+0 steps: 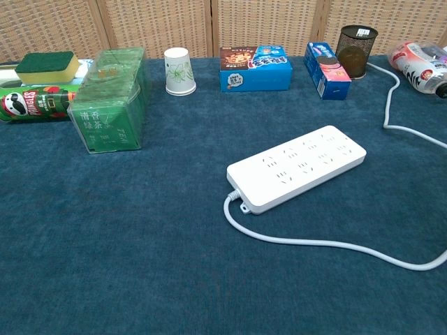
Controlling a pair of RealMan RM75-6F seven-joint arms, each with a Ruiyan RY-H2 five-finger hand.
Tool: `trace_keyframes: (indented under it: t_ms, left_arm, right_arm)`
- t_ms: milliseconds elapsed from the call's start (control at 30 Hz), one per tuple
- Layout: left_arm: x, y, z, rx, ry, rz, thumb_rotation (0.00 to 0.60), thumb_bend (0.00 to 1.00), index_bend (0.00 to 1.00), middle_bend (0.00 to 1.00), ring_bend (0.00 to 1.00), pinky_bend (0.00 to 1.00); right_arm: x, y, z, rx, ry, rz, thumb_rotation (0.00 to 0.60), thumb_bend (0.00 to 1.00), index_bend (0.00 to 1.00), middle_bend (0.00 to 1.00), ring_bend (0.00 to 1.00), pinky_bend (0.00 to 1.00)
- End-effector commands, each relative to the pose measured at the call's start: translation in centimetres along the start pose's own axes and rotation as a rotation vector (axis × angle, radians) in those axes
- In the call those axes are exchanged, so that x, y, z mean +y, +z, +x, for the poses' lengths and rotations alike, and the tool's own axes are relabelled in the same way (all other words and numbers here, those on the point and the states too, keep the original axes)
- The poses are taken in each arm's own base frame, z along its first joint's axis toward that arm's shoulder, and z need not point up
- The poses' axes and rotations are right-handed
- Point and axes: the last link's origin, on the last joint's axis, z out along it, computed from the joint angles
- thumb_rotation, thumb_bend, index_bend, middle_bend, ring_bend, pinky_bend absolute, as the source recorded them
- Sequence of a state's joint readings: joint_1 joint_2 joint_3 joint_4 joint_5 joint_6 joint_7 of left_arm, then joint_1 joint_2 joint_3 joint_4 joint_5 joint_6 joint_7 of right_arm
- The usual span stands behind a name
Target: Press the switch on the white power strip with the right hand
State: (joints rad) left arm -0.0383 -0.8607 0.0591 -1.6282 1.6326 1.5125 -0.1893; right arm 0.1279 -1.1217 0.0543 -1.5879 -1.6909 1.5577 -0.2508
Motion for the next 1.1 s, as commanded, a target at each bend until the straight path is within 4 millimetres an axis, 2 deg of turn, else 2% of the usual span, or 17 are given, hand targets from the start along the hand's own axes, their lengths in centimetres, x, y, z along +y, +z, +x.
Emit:
trace_keyframes:
  t_ms: [33, 267, 367, 467, 533, 567, 600, 633, 667, 733, 800, 833, 933, 1100]
  left_arm:
    - [0.0, 0.0, 0.0, 0.001, 0.001, -0.001, 0.600, 0.05, 0.00, 0.00, 0.00, 0.00]
    - [0.1, 0.0, 0.1, 0.004, 0.003, -0.002, 0.600, 0.05, 0.00, 0.00, 0.00, 0.00]
    - [0.2, 0.0, 0.1, 0.003, 0.003, -0.002, 0.600, 0.05, 0.00, 0.00, 0.00, 0.00]
    - [0.3, 0.0, 0.2, 0.005, 0.009, -0.005, 0.600, 0.05, 0.00, 0.00, 0.00, 0.00]
    - [0.4, 0.0, 0.2, 0.002, 0.012, -0.007, 0.600, 0.05, 0.00, 0.00, 0.00, 0.00]
    - [0.4, 0.0, 0.2, 0.000, 0.013, -0.009, 0.600, 0.05, 0.00, 0.00, 0.00, 0.00]
    - [0.5, 0.0, 0.2, 0.000, 0.013, -0.009, 0.600, 0.05, 0.00, 0.00, 0.00, 0.00]
    - [0.5, 0.0, 0.2, -0.001, 0.014, -0.010, 0.600, 0.05, 0.00, 0.00, 0.00, 0.00]
    - [0.5, 0.0, 0.3, 0.001, 0.014, -0.009, 0.600, 0.05, 0.00, 0.00, 0.00, 0.00]
    - [0.5, -0.1, 0.3, 0.002, 0.015, -0.008, 0.600, 0.05, 0.00, 0.00, 0.00, 0.00]
    - [0.4, -0.2, 0.4, 0.003, 0.018, -0.004, 0.600, 0.05, 0.00, 0.00, 0.00, 0.00]
    - [0.4, -0.3, 0.4, 0.004, 0.018, -0.001, 0.600, 0.05, 0.00, 0.00, 0.00, 0.00]
    - [0.3, -0.5, 0.5, 0.005, 0.020, 0.002, 0.600, 0.05, 0.00, 0.00, 0.00, 0.00]
    - [0.2, -0.7, 0.6, 0.006, 0.020, 0.007, 0.600, 0.05, 0.00, 0.00, 0.00, 0.00]
  right_arm:
    - [0.0, 0.1, 0.0, 0.000, 0.000, 0.001, 0.600, 0.00, 0.07, 0.01, 0.00, 0.00]
    - [-0.2, 0.3, -0.1, -0.003, 0.000, 0.015, 0.600, 0.00, 0.06, 0.01, 0.00, 0.00]
    - [-0.5, 0.7, -0.1, -0.004, 0.029, 0.041, 0.600, 0.00, 0.06, 0.04, 0.04, 0.03]
    - [-1.5, 2.1, 0.1, 0.008, 0.026, 0.112, 0.600, 0.00, 0.06, 0.19, 0.20, 0.16]
    - [-1.9, 2.8, 0.0, 0.004, 0.030, 0.134, 0.600, 0.00, 0.06, 0.41, 0.41, 0.32]
    - [-2.4, 3.4, 0.0, 0.001, 0.035, 0.155, 0.600, 0.00, 0.06, 0.48, 0.49, 0.39]
    - [-2.6, 3.7, 0.0, -0.004, 0.038, 0.167, 0.600, 0.02, 0.05, 0.57, 0.60, 0.51]
    - [-3.0, 4.0, -0.1, -0.012, 0.044, 0.182, 0.600, 0.06, 0.05, 0.65, 0.70, 0.64]
    - [-3.7, 4.5, -0.3, -0.032, 0.056, 0.208, 0.600, 0.10, 0.05, 0.70, 0.76, 0.72]
    - [-4.5, 5.2, -0.5, -0.059, 0.071, 0.246, 0.600, 0.29, 0.08, 0.83, 0.89, 0.89]
    - [-5.4, 5.9, -0.8, -0.088, 0.087, 0.295, 0.600, 0.48, 0.12, 0.90, 0.96, 0.97]
    - [-5.9, 6.4, -1.1, -0.112, 0.100, 0.320, 0.600, 0.57, 0.14, 0.92, 0.99, 0.99]
    - [-6.8, 6.9, -1.4, -0.164, 0.123, 0.354, 0.600, 0.70, 0.18, 0.95, 1.00, 1.00]
    - [-8.8, 7.4, -1.8, -0.232, 0.118, 0.424, 0.600, 0.77, 0.23, 0.96, 1.00, 1.00]
